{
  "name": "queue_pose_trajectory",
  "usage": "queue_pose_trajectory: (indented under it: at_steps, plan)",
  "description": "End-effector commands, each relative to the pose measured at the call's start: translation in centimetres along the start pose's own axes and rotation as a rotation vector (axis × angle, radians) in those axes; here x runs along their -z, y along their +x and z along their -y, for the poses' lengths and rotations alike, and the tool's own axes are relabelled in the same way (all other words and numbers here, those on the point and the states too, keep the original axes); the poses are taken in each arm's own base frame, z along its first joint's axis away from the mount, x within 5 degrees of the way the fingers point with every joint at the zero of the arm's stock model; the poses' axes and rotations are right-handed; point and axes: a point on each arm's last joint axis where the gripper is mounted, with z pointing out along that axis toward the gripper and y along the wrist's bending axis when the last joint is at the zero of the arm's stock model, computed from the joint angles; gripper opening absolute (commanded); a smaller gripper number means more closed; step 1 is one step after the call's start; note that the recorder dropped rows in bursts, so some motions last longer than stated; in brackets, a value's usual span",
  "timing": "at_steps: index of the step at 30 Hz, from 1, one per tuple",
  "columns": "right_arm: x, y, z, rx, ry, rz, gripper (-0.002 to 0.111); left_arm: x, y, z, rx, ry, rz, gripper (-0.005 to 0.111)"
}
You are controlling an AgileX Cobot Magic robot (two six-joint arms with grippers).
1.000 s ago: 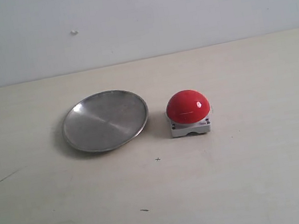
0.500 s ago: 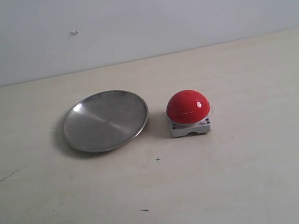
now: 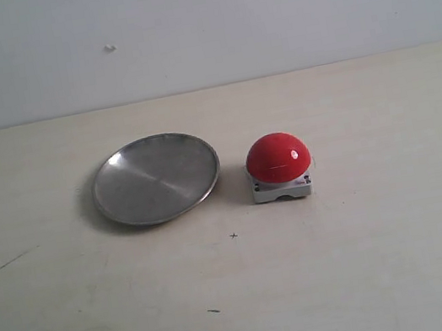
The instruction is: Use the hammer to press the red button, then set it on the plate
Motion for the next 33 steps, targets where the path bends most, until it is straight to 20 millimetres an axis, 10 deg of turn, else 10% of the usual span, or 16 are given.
queue_pose_trajectory:
  at_steps: [1,10,17,33]
  plan:
    - [0.4,-1.1,-0.1,-0.006,-0.007,0.109,0.0,-1.0,-0.6,2.9,-0.095,0.25,-0.01,0.0]
    - [0.4,-1.2,-0.1,-0.007,-0.007,0.119,0.0,-10.8,0.4,2.7,-0.207,0.108,-0.412,0.005]
    - [0.4,-0.9,-0.1,0.015,-0.007,0.085,0.0,-16.9,7.8,0.4,0.001,0.274,-0.8,0.049]
    - [0.3,-0.6,-0.1,0.026,-0.009,0.057,0.0,-18.0,25.1,10.6,-0.127,0.76,-0.972,0.054]
